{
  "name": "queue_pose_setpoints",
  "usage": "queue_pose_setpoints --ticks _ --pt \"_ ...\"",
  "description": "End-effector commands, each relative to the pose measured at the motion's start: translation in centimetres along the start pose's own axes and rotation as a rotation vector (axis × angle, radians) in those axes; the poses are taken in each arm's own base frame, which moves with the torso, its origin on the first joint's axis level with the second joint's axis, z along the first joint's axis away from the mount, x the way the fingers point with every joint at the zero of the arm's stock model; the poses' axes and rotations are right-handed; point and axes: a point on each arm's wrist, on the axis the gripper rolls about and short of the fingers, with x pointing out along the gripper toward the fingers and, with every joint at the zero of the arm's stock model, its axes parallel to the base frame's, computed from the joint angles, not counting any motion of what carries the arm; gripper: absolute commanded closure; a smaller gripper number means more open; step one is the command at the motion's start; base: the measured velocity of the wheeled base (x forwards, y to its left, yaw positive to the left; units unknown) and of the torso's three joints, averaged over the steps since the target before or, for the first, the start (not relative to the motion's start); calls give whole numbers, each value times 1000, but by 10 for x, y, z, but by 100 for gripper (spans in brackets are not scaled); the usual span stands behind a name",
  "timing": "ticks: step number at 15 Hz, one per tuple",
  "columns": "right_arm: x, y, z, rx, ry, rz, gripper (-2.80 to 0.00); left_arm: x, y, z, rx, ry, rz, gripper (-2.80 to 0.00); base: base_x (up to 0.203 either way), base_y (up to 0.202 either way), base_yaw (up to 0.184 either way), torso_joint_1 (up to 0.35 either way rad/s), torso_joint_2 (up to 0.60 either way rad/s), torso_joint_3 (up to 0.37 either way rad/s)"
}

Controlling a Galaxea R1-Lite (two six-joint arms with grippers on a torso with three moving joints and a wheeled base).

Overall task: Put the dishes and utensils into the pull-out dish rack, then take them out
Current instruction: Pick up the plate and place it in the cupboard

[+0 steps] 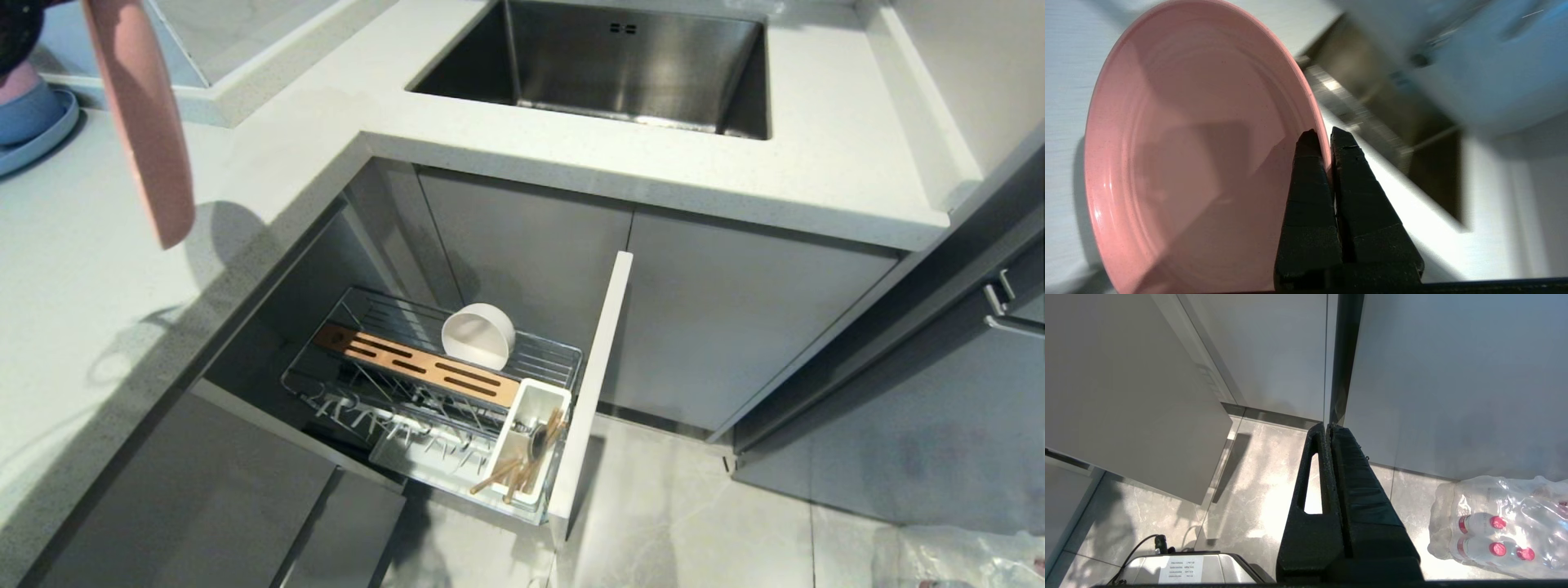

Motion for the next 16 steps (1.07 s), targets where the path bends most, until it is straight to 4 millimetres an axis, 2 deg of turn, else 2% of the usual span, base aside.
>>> queue_pose_setpoints --ticks 1,4,8,10,11,16 --pt "0 0 0 1 2 -1 0 6 -23 -16 -82 -21 -92 0 0 0 0 0 0 0" --pt "0 0 0 1 2 0 0 16 -56 -59 -176 -59 -65 0 0 0 0 0 0 0" --pt "0 0 0 1 2 -1 0 18 -49 -137 -118 -2 -8 0 0 0 0 0 0 0" --pt "0 0 0 -1 2 -1 0 13 -53 -169 -162 -29 36 0 0 0 0 0 0 0" --pt "0 0 0 0 2 1 0 12 -56 -179 -193 -52 63 0 0 0 0 0 0 0" --pt "0 0 0 1 2 0 0 7 -42 -220 -201 -50 110 0 0 0 0 0 0 0"
